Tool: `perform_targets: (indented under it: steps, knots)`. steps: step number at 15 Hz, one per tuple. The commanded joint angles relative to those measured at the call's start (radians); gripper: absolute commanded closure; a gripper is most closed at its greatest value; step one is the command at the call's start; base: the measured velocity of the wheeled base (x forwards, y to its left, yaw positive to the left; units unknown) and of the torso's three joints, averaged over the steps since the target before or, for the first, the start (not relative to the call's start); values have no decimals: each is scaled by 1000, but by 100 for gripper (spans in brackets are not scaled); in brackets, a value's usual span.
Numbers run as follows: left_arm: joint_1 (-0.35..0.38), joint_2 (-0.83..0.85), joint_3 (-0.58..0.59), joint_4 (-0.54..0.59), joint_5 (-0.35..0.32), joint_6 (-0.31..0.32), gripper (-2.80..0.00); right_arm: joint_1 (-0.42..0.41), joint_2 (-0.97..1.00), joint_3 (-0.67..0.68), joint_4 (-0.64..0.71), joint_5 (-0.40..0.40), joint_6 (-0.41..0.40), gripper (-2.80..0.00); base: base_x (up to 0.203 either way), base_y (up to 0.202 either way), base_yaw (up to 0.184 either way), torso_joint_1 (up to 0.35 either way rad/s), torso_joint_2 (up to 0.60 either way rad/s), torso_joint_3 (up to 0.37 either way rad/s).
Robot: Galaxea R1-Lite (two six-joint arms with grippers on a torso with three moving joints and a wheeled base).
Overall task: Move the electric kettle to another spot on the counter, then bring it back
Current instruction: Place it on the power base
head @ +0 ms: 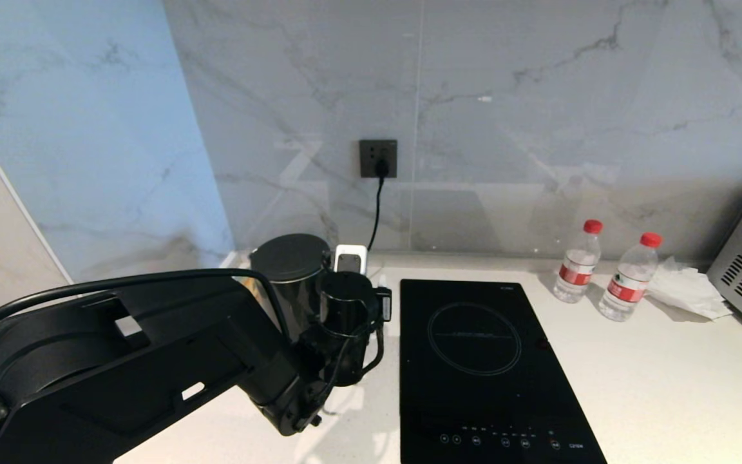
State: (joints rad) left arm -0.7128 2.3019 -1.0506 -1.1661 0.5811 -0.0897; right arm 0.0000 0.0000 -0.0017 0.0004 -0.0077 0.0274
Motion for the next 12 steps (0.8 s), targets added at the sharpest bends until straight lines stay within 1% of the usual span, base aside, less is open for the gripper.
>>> perform_targets:
  steps: [1, 6, 9, 12]
  knots:
    - [-1, 1, 1, -7, 3, -2, -280, 0, 0, 0, 0, 0, 0, 0, 0, 0, 0, 0, 0, 0]
    - [-3, -2, 46, -24, 3, -7, -280, 0, 0, 0, 0, 0, 0, 0, 0, 0, 0, 0, 0, 0]
    - [-6, -42, 109, -48, -5, -7, -280, 0, 0, 0, 0, 0, 0, 0, 0, 0, 0, 0, 0, 0]
    - [-8, -55, 140, -53, -6, -10, -280, 0, 0, 0, 0, 0, 0, 0, 0, 0, 0, 0, 0, 0]
